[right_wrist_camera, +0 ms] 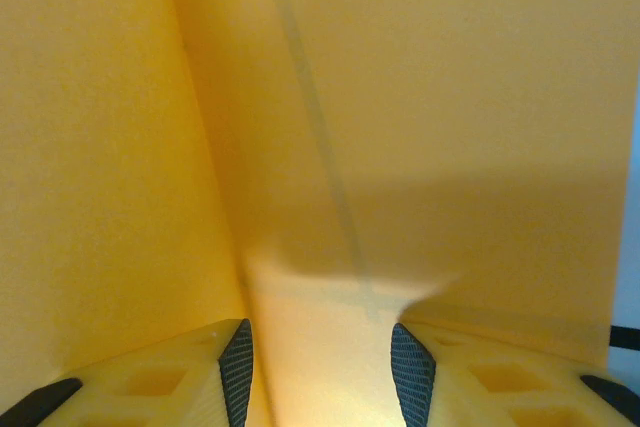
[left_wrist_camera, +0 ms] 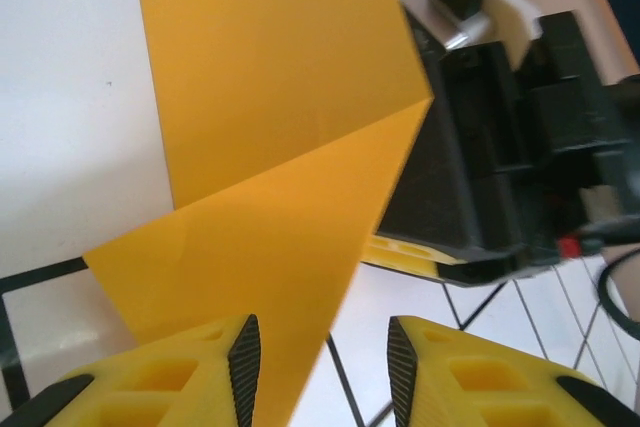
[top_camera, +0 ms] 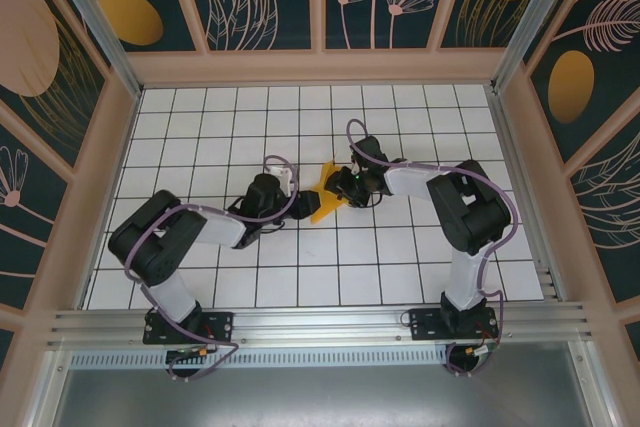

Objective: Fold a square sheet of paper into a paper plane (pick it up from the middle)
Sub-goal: Fourth fold the wing at the center of the table.

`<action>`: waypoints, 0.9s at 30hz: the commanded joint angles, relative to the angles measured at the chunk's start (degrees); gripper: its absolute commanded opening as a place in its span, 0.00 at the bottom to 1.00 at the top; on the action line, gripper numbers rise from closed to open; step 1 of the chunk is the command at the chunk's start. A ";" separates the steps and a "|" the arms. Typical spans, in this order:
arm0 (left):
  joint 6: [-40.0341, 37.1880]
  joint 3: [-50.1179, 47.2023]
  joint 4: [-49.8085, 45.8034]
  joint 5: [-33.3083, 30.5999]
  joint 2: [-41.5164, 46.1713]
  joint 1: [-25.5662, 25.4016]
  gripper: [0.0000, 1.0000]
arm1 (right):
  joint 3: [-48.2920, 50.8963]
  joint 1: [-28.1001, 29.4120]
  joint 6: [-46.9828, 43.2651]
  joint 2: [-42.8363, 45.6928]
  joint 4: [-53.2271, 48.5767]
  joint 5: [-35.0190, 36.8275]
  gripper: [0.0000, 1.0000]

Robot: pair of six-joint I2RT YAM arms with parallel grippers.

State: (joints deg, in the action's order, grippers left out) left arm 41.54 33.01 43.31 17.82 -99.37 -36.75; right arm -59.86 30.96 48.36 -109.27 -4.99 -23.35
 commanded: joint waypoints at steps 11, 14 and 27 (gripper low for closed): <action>-7.04 5.71 -1.95 -0.95 -6.08 -1.46 0.42 | 3.86 -0.02 -0.53 -6.99 -4.76 9.62 0.46; -7.39 6.35 -2.35 -0.77 -6.67 -1.56 0.37 | 3.80 -0.02 -0.53 -6.88 -4.67 9.42 0.46; -8.66 7.04 -3.86 -1.05 -7.00 -1.57 0.12 | 7.02 -2.07 -4.87 2.00 1.57 4.72 0.45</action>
State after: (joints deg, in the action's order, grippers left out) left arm 34.06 38.94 39.81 16.47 -105.82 -38.22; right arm -56.69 30.74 46.92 -106.80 -0.89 -23.55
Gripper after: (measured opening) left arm 0.122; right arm 0.450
